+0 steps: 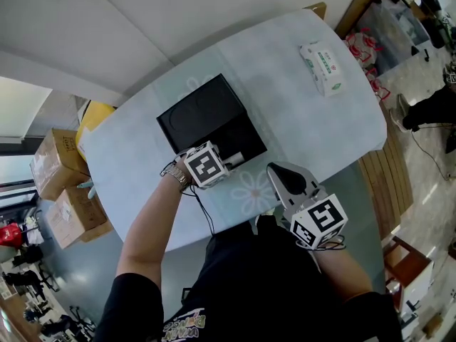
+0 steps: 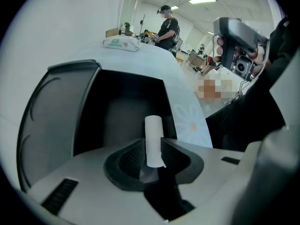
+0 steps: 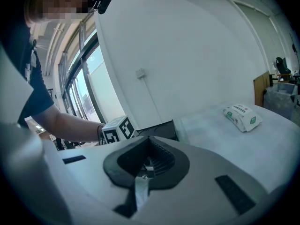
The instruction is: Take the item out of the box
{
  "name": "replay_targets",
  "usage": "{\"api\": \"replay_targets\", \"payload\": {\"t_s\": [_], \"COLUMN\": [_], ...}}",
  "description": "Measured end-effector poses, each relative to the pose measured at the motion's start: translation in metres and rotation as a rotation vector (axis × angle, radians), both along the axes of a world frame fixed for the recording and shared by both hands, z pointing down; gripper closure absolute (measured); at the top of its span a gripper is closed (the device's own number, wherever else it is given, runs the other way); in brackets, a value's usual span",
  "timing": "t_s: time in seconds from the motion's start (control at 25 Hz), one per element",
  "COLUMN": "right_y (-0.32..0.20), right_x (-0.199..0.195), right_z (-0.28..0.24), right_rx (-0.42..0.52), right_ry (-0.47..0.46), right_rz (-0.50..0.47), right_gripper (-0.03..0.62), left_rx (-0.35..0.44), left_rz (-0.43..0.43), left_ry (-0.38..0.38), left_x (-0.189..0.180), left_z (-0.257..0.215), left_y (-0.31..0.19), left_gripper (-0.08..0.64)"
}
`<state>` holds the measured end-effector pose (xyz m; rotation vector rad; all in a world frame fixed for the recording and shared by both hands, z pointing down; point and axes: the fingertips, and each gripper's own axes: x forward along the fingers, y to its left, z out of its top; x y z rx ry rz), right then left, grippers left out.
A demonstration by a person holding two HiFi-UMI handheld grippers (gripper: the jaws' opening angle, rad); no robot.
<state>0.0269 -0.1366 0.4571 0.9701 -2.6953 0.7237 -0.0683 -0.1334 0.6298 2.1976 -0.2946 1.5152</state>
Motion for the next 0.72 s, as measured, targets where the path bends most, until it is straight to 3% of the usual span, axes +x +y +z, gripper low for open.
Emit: {"api": "replay_targets", "payload": {"t_s": [0.24,0.36,0.4,0.44,0.48,0.6,0.72], "right_y": [-0.001,-0.002,-0.002,-0.002,-0.002,-0.001,0.000], "right_x": [0.002,0.002,0.002,0.002,0.001,0.001,0.001], "right_z": [-0.001,-0.001,-0.001,-0.001,-0.001,-0.003,-0.003], "right_rx": [-0.003,-0.005,-0.004,-0.003,-0.003,-0.003,-0.005], "right_ry": [0.000,-0.005,-0.008,-0.010,-0.011,-0.015,-0.014], "right_rz": [0.012,0.016,0.015,0.015,0.014,0.013,0.016], "right_gripper": [0.583,0.583,0.583,0.583,0.583,0.583,0.583], "left_rx": [0.027,0.118,0.174,0.223,0.246,0.245,0.162], "left_rz": [0.000,-0.025,-0.031,-0.029,-0.023,-0.024,-0.105], "left_ry": [-0.018,-0.063,-0.098,-0.130,-0.149,-0.150,-0.058], "left_x": [0.000,-0.007,-0.012,-0.017,-0.019,-0.019,-0.012], "left_z": [0.000,-0.001,-0.002,-0.002,-0.001,0.001,-0.001], "left_y": [-0.005,-0.017,-0.024,-0.031,-0.033,-0.032,-0.027], "left_gripper": [0.391,0.382,0.397,0.485,0.503,0.477,0.420]}}
